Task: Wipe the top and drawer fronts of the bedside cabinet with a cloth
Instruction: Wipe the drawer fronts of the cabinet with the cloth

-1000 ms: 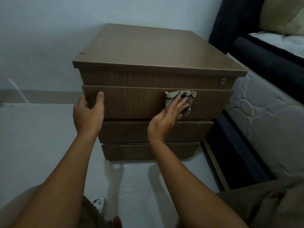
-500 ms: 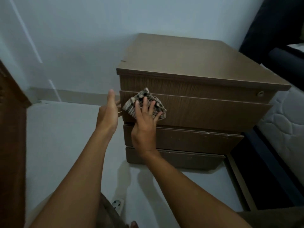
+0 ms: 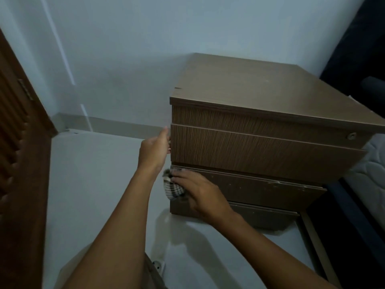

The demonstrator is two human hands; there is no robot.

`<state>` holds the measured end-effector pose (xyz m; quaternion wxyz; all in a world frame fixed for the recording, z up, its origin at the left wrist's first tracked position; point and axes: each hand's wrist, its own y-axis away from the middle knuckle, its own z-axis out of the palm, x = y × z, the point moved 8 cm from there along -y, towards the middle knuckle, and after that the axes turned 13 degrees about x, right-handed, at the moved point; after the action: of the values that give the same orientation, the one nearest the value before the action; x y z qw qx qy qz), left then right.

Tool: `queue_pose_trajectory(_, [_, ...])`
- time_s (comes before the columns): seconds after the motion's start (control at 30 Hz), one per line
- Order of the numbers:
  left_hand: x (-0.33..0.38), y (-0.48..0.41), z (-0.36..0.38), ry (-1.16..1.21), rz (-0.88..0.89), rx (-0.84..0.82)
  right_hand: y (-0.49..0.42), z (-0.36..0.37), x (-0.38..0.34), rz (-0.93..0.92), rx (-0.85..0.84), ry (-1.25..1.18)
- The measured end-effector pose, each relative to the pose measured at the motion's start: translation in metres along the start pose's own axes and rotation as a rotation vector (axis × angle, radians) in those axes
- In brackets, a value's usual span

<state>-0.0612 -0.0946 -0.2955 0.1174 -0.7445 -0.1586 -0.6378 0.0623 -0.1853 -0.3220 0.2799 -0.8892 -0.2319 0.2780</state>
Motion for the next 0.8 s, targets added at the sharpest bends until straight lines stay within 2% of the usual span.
queue_pose_trajectory(0.1, [-0.002, -0.002, 0.001, 0.002, -0.003, 0.022, -0.013, -0.058, -0.022, -0.226, 0.326, 0.114])
queue_pose_trajectory(0.2, [0.0, -0.001, 0.002, 0.096, -0.035, 0.02, -0.042, -0.091, -0.035, -0.288, 0.433, 0.201])
queue_pose_trajectory(0.27, [0.003, 0.001, 0.0, 0.123, -0.037, 0.043, -0.065, -0.092, -0.041, -0.296, 0.383, 0.285])
queue_pose_trajectory(0.4, [-0.002, -0.002, -0.004, 0.106, -0.082, 0.11, -0.094, -0.06, -0.039, -0.233, 0.112, 0.42])
queue_pose_trajectory(0.47, [-0.005, -0.003, -0.004, 0.091, -0.103, 0.122, -0.098, -0.052, -0.035, -0.184, 0.055, 0.448])
queue_pose_trajectory(0.6, [-0.004, -0.002, -0.002, 0.082, -0.103, 0.123, -0.096, -0.057, -0.029, -0.114, 0.035, 0.445])
queue_pose_trajectory(0.8, [0.006, 0.015, 0.009, -0.027, 0.085, 0.143, -0.073, -0.094, -0.007, 0.01, 0.132, 0.462])
